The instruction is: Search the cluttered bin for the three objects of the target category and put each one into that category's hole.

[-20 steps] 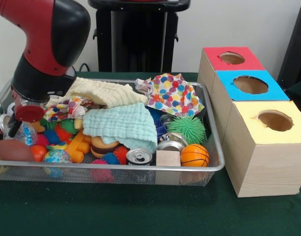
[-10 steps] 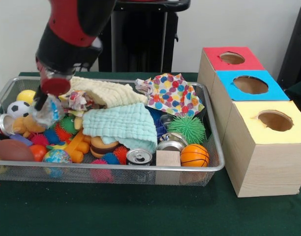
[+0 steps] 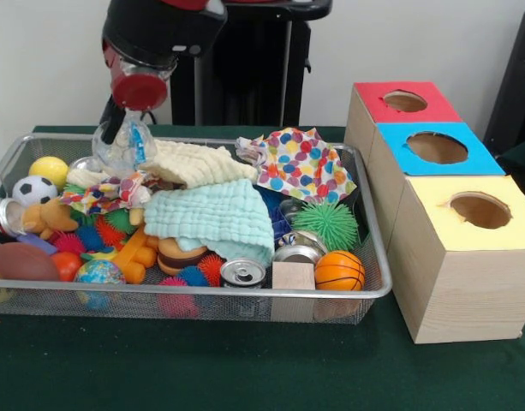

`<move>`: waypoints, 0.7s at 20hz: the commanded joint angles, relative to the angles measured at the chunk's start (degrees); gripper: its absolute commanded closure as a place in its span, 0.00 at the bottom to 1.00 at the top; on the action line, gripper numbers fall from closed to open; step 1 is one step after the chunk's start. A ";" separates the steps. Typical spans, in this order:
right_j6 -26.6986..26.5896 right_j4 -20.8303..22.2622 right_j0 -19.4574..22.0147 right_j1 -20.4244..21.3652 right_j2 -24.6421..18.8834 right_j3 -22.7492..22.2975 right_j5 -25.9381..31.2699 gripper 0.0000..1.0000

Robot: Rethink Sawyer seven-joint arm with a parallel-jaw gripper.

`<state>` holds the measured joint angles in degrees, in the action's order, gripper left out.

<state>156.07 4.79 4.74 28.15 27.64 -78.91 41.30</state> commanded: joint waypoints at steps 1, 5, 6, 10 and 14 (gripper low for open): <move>0.33 -4.95 -0.19 3.36 -10.54 -7.57 4.07 1.00; 3.09 -6.68 -1.56 3.98 -11.25 -8.10 3.17 1.00; 3.64 -7.24 -2.17 4.22 -11.50 -8.29 3.38 1.00; 8.11 -9.72 -5.89 4.33 -10.52 -8.36 5.62 1.00; 11.83 -12.44 -9.39 4.19 -9.24 -8.54 7.46 1.00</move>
<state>156.07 -2.59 -0.58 32.37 24.36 -82.16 41.40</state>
